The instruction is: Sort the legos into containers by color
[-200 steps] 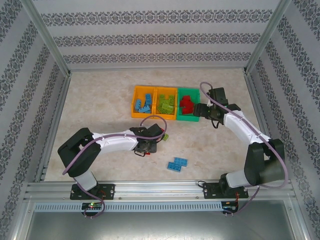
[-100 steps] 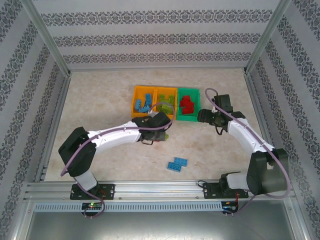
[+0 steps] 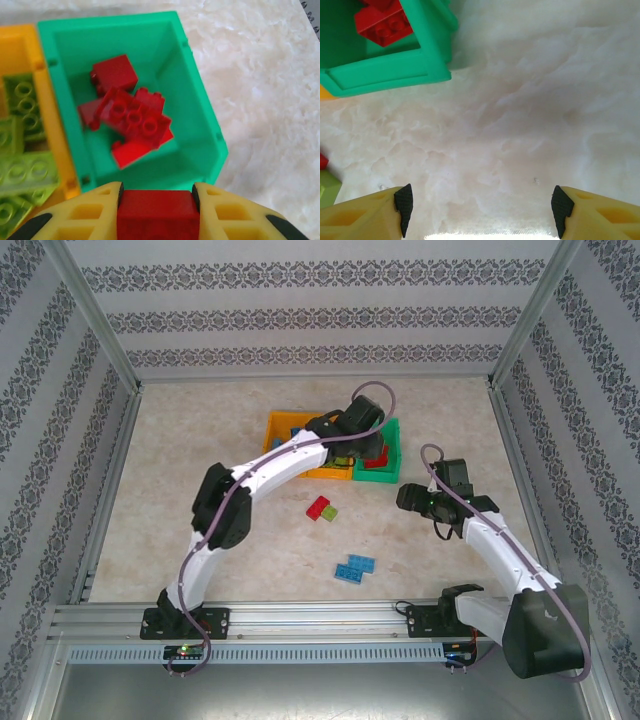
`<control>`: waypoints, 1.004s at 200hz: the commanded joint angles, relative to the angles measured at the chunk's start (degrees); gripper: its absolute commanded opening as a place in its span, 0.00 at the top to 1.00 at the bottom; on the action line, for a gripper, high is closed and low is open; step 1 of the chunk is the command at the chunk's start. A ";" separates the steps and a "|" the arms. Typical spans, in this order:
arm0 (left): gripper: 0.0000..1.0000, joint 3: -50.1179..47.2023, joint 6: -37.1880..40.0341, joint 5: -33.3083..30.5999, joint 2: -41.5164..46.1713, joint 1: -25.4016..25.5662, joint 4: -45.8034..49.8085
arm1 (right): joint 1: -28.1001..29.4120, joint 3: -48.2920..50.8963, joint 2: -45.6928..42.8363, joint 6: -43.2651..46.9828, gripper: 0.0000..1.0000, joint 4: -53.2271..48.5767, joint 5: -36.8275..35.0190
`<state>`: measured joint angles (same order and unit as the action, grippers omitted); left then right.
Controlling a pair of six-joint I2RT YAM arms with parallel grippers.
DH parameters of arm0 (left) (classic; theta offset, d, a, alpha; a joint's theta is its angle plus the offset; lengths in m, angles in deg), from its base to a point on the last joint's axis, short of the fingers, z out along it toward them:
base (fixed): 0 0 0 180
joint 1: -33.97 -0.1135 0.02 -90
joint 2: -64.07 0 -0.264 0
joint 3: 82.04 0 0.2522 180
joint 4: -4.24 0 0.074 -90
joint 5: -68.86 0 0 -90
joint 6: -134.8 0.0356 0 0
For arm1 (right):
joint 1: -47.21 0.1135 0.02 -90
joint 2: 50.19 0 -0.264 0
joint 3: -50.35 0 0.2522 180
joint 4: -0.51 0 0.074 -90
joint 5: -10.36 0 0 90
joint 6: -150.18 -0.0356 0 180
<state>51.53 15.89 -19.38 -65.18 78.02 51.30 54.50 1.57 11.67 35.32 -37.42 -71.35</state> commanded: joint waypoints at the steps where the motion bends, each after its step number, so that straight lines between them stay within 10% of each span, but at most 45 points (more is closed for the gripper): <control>1: 0.71 9.30 3.58 3.11 -4.82 -0.96 5.77 | 1.18 1.63 -1.44 -2.79 0.25 -1.32 3.52; 68: 0.64 16.29 0.76 6.72 -11.47 -3.88 2.85 | 12.57 4.77 -2.15 -6.18 0.25 -6.12 6.86; 201: 0.09 2.16 -1.15 4.90 0.59 -4.15 -1.41 | 38.87 8.77 -8.18 -26.34 0.24 -7.41 9.15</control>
<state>58.09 15.17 -12.61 -72.45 74.22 52.33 88.22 9.74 3.08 14.82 -44.91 -62.41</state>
